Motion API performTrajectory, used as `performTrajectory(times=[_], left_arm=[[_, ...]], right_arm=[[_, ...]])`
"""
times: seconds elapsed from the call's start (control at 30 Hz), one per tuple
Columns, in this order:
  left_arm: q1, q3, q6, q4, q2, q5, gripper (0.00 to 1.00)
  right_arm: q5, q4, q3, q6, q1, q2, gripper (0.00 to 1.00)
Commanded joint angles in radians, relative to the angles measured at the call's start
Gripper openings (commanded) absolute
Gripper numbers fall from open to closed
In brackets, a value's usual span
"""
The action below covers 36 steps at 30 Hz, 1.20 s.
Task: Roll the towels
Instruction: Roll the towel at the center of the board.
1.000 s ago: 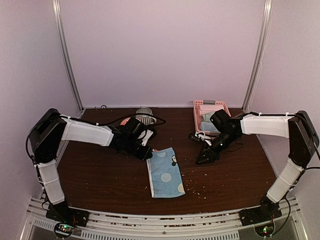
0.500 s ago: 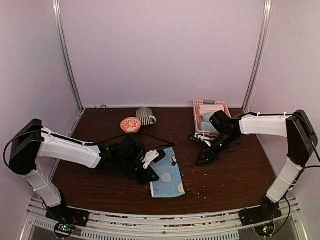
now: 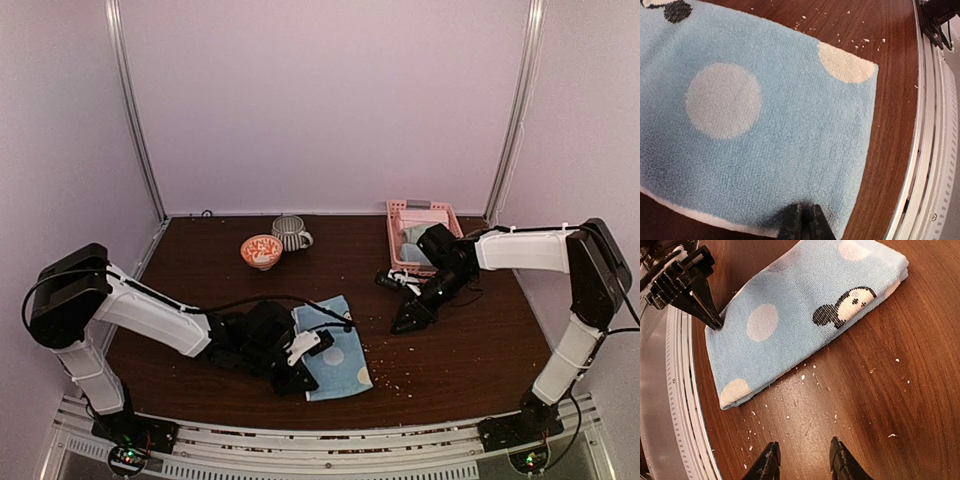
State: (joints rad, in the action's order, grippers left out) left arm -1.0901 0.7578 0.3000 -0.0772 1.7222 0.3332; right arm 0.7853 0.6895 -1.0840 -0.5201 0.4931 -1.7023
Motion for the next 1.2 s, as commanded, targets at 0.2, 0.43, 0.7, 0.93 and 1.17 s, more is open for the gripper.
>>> performTrajectory(times=[0.2,0.43,0.7,0.93,1.17], left_arm=[[-0.194,0.139,-0.18,0.211,-0.073,-0.377,0.27],[-0.276,0.272,-0.245,0.31,0.098,-0.502,0.39],[-0.289,0.277,-0.263,0.315,0.106,-0.565,0.42],[-0.308,0.252,-0.274,0.356,0.053,-0.581,0.44],[-0.309,0.24,-0.305,0.36,0.074,-0.559,0.41]], right_arm=[[0.007,0.013,-0.014,-0.01,-0.004,0.002,0.35],[0.003,0.014,-0.009,-0.014,-0.004,0.012,0.35],[0.003,0.018,-0.01,-0.018,-0.004,0.004,0.36],[0.005,0.021,-0.011,-0.019,-0.004,-0.003,0.36],[0.011,0.02,-0.016,-0.016,-0.004,-0.005,0.36]])
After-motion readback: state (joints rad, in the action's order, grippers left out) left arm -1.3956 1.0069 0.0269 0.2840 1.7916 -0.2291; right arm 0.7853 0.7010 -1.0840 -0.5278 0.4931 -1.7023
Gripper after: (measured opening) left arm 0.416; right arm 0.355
